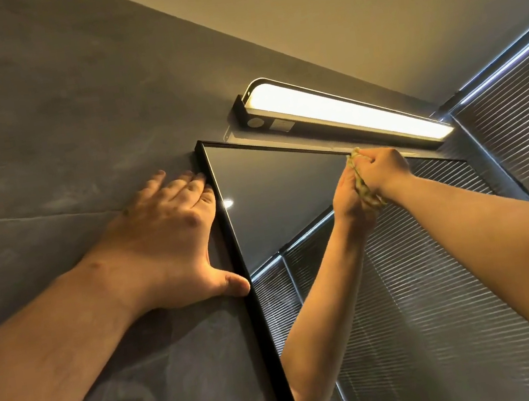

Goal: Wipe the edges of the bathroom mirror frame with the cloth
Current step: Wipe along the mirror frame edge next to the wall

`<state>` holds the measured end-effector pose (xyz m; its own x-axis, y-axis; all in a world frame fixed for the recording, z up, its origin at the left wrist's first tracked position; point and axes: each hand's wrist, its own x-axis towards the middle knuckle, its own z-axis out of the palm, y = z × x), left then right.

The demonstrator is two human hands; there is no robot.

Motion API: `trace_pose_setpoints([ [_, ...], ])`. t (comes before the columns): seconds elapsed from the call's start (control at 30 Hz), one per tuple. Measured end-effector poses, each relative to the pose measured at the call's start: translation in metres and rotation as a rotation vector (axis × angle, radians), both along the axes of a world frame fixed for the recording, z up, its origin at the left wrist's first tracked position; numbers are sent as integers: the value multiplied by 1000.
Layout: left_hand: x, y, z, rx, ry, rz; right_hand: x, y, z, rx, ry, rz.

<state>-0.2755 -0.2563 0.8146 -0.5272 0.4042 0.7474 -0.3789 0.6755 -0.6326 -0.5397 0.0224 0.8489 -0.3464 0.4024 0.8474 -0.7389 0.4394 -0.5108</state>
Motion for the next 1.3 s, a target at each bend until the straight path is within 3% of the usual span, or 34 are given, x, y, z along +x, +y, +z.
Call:
trace_pose_setpoints([
  [0.13,1,1,1,1,-1,-10,6,-5,8,-54,-113,20],
  [0.23,3,3,-2,1,-3,4,17,-17,9,-55,-64,73],
  [0.43,4,6,-2,26,-14,29,57,-54,-7,225,389,246],
  [0.57,6,6,-3,35,-20,24,56,-58,-4,330,452,186],
  [0.63,6,6,-3,39,-18,12,41,-47,-3,292,411,96],
  [0.7,6,5,-3,46,-23,-1,19,-29,-3,206,226,10],
  [0.8,4,3,-2,36,-20,-12,-13,-4,-10,30,-108,37],
  [0.87,3,2,-1,30,-23,-11,-18,-3,-17,-20,-149,66],
  [1.3,1,1,-1,14,-14,-11,103,-102,-33,366,408,-7],
])
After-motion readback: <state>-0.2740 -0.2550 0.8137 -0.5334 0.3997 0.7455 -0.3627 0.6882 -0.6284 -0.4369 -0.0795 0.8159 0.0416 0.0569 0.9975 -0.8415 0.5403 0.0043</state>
